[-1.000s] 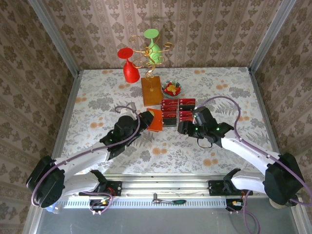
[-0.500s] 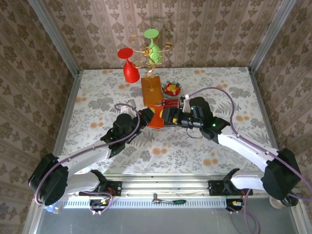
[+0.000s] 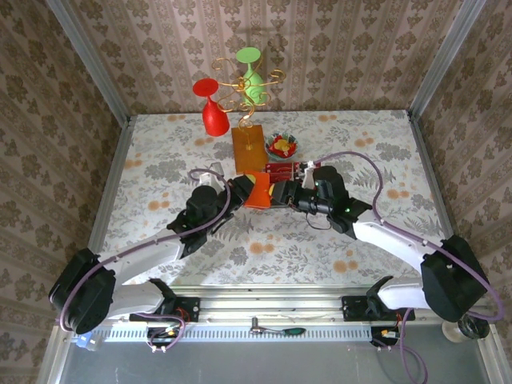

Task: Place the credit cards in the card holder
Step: Open the card holder.

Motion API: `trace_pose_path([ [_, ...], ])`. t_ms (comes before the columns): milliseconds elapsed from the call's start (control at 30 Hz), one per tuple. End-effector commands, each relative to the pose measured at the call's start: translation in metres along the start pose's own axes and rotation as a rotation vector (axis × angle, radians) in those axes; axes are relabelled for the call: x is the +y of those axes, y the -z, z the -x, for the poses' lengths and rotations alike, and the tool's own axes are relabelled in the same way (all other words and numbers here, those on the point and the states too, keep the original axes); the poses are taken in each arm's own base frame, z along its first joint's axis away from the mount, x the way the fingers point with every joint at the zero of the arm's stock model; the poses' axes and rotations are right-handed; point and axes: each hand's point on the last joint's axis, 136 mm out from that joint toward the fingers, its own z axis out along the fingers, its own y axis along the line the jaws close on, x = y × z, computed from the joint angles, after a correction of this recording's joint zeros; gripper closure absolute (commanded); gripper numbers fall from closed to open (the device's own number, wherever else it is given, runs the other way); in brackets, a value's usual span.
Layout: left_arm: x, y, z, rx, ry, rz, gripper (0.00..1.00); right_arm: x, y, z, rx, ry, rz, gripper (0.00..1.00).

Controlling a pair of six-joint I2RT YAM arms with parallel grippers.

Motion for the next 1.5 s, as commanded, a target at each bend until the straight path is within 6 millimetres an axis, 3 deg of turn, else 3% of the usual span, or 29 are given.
trace_pose_path([
  [0, -0.031, 0.0, 0.015, -0.054, 0.039, -0.115, 0.97, 0.001, 0.008, 0.008, -0.045, -0.019, 0.022, 0.54],
  [300, -0.04, -0.006, 0.015, -0.06, 0.076, -0.161, 0.97, 0.003, 0.007, 0.009, -0.043, -0.046, 0.064, 0.57],
  [700, -0.058, -0.009, 0.024, -0.138, 0.182, -0.316, 0.97, 0.036, 0.01, 0.018, -0.033, -0.093, 0.252, 0.6],
  [933, -0.066, -0.022, 0.024, -0.148, 0.249, -0.389, 0.97, 0.061, 0.015, 0.026, -0.022, -0.123, 0.37, 0.62],
  [1167, -0.077, -0.03, 0.024, -0.142, 0.254, -0.41, 0.97, 0.065, 0.02, 0.031, -0.019, -0.136, 0.397, 0.63],
  [1467, -0.083, -0.037, 0.022, -0.13, 0.256, -0.42, 0.98, 0.064, 0.021, 0.031, -0.011, -0.158, 0.442, 0.85],
])
